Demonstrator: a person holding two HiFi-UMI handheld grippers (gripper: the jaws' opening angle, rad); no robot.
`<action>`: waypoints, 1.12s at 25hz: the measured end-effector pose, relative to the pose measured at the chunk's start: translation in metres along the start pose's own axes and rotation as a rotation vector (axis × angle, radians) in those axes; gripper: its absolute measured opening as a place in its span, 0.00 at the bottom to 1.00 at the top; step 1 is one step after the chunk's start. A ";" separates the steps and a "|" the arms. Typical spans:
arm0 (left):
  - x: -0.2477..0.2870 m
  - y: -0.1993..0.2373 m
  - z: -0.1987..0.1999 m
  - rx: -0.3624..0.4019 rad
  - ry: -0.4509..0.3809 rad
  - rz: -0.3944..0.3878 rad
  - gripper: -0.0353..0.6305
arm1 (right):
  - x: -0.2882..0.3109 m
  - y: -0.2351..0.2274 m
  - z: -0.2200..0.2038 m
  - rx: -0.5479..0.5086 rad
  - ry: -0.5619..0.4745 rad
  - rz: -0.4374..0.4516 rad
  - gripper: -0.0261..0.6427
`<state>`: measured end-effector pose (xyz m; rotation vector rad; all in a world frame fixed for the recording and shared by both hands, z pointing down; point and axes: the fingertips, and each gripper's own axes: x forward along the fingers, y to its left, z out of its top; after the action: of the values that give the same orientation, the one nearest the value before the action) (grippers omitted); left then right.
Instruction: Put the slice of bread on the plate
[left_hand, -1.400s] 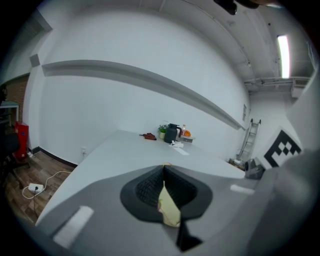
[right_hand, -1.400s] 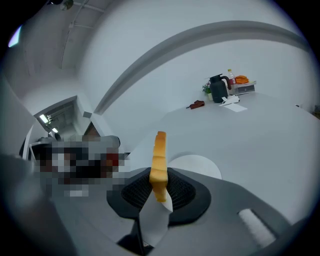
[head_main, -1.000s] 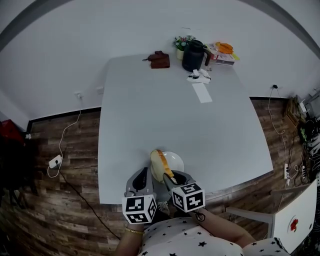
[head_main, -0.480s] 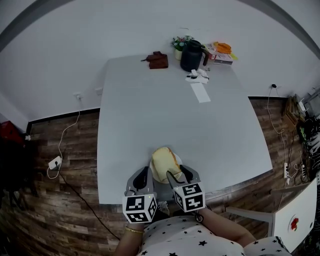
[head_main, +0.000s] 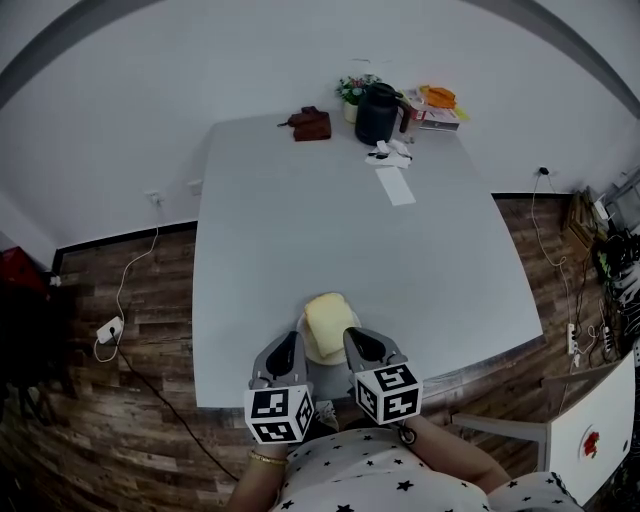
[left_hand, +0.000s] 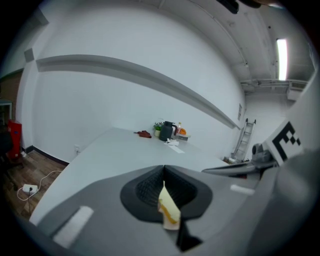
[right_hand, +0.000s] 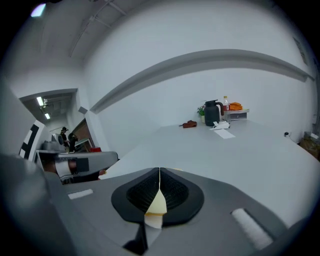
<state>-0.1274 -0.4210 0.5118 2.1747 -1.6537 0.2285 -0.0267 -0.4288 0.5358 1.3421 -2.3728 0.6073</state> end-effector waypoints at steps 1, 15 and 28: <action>0.000 -0.001 0.000 0.003 0.002 -0.001 0.06 | -0.002 0.001 0.005 -0.002 -0.017 0.006 0.04; -0.010 -0.012 -0.001 0.016 0.012 -0.011 0.06 | -0.018 0.018 0.023 -0.051 -0.101 0.057 0.04; -0.012 -0.016 0.000 0.012 0.008 -0.003 0.06 | -0.025 0.026 0.022 -0.071 -0.107 0.079 0.04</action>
<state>-0.1158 -0.4065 0.5044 2.1822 -1.6492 0.2463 -0.0387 -0.4102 0.4999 1.2860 -2.5183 0.4782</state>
